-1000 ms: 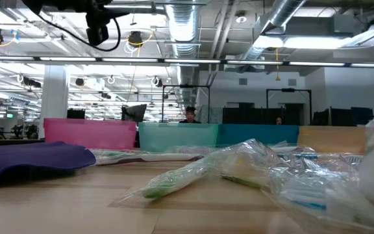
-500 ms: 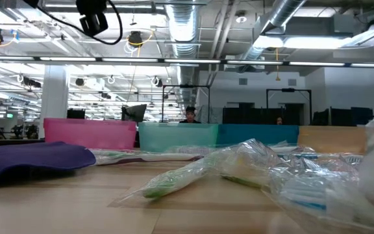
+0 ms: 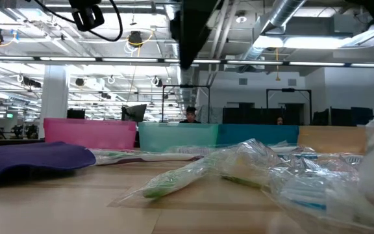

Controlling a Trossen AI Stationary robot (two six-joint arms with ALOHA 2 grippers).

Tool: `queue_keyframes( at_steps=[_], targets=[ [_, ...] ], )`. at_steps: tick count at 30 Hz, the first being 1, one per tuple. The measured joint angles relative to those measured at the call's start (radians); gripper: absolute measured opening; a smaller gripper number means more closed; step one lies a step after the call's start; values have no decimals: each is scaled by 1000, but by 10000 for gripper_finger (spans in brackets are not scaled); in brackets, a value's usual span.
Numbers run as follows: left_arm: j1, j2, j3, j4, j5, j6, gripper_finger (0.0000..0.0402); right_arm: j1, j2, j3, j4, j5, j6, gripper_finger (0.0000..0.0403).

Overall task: Pick & Place Toothbrushes
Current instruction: Put the purple toothbrush into the green bin

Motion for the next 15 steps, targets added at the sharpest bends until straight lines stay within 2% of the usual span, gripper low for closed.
queue_keyframes(
  at_steps=[7,12,15],
  targets=[
    [-64,0,0,-9,-2,-7,158,15,38,1,208,-3,-17,244],
    [-100,0,0,-11,-6,-12,158,47,50,4,316,1,140,244],
    [-116,0,0,-11,-8,-25,158,55,53,-1,292,40,241,244]
  ],
)
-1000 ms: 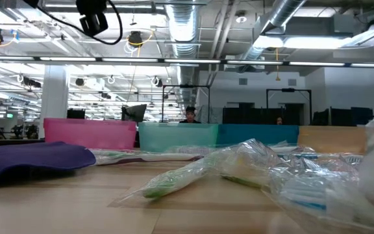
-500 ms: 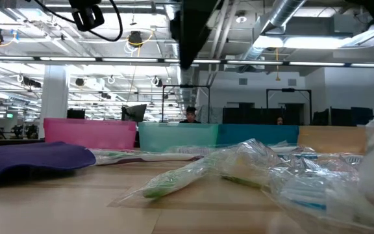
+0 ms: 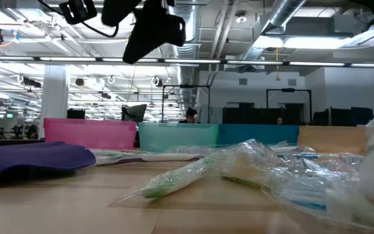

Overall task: Pick & Place Toothbrushes
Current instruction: Put the purple toothbrush into the green bin

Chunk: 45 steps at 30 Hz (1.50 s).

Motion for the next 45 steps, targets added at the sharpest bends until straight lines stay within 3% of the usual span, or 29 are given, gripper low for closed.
queue_keyframes(
  at_steps=[6,12,14,19,23,27,37,40,45],
  targets=[
    [-24,0,0,-4,-31,-1,158,18,-3,2,16,156,84,244],
    [-44,0,0,-4,-48,2,158,36,-10,-66,138,194,152,244],
    [-49,0,0,-4,-48,2,158,32,-50,-173,222,154,155,244],
    [-66,0,0,-4,-49,1,158,19,-246,-560,671,18,264,235],
    [-68,0,0,-3,-59,16,158,48,-348,-778,857,101,327,218],
    [-67,0,0,-4,-102,50,158,71,-370,-847,812,131,262,198],
    [-64,0,0,-2,-163,22,158,48,-363,-847,741,189,-11,156],
    [-64,0,0,-2,-180,19,158,32,-363,-882,763,202,-38,144],
    [-64,0,0,-1,-217,17,158,-9,-362,-981,859,111,55,131]
  ],
)
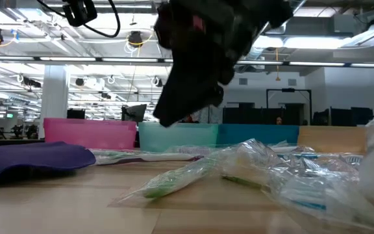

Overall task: Pick & Place Toothbrushes
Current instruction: Put the purple toothbrush into the green bin

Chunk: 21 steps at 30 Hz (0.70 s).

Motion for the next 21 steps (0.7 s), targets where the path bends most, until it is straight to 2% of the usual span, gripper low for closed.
queue_keyframes(
  at_steps=[5,21],
  targets=[
    [0,0,0,1,-3,-1,158,-29,0,-34,72,-85,44,128],
    [0,0,0,3,-22,4,158,-53,0,-34,82,-75,-16,121]
  ],
)
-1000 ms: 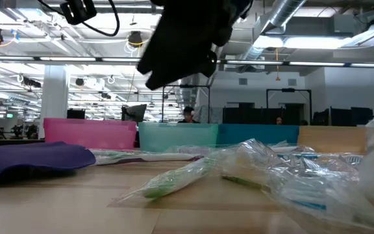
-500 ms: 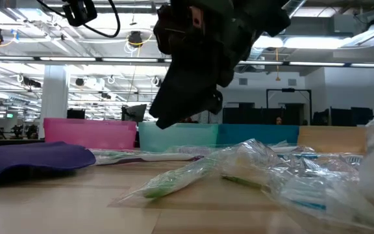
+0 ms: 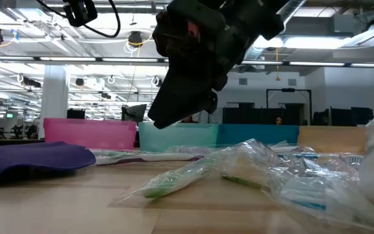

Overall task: Pick & Place Toothbrushes
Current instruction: Put the purple toothbrush into the green bin

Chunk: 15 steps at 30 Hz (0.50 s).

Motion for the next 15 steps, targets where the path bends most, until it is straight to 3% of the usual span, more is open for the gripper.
queue_keyframes(
  at_steps=[15],
  targets=[
    [0,0,0,4,0,-5,158,-36,0,-43,-16,16,-16,187]
  ],
)
